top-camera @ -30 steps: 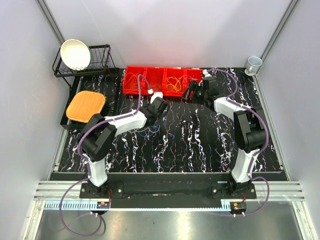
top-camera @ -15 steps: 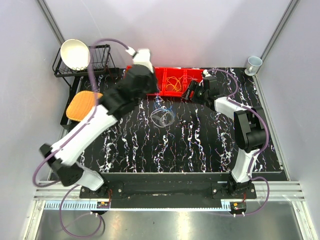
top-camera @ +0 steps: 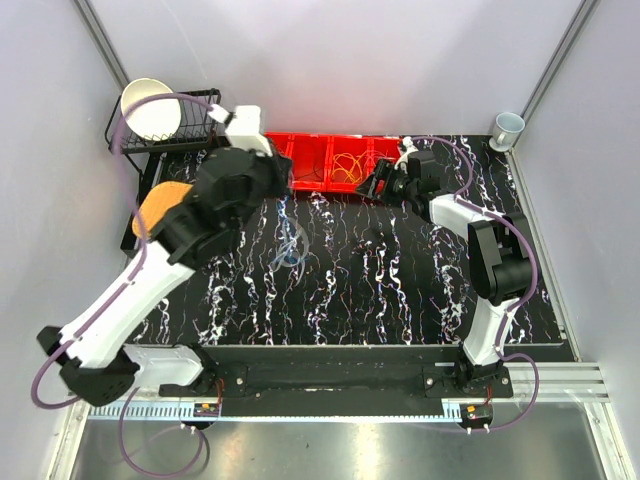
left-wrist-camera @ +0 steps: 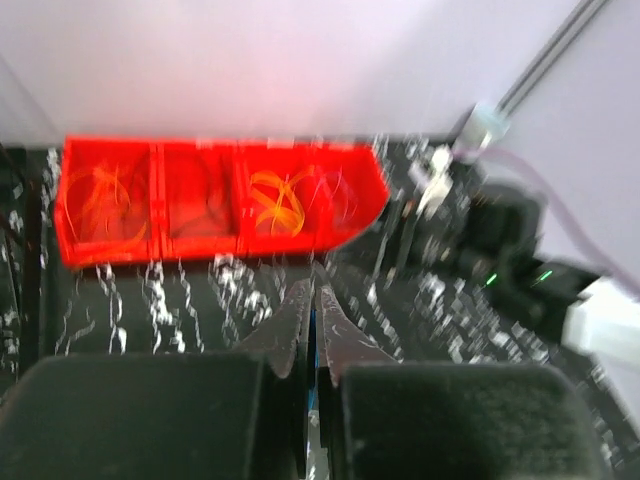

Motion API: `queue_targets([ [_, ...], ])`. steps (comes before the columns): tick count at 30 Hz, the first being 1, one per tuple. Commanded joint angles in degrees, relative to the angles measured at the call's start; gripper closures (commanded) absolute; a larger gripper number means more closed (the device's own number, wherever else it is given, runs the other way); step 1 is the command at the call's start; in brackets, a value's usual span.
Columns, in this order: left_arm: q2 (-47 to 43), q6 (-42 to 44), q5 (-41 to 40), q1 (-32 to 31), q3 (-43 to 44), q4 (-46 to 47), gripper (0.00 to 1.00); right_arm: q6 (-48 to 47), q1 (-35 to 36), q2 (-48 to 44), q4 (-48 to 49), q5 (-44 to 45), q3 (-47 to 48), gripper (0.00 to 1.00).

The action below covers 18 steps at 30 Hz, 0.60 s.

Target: Untangle the cables

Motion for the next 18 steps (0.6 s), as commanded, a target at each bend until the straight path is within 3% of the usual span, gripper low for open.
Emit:
queue_targets([
  [1,2.7,-0.62,4.14,-0.01,-2.64,0.3,1.0,0.84,-0.29,0.17,4.97,-9.48,0.14,0.22],
  [9,2.53,2.45,3.98,-0.09,-2.03,1.27,1.0,8.04,-0.02,8.16,11.82,-33.2,4.8,0.21],
  [14,2.61,3.33,3.01,-0.09,-1.23,1.09,1.0,7.44,1.38,8.26,12.9,-39.03,5.15,0.2],
  [18,2.18,4.46,4.66,-0.09,-1.06,1.79,1.0,-0.81,4.63,7.99,2.98,-37.38,8.83,0.19],
])
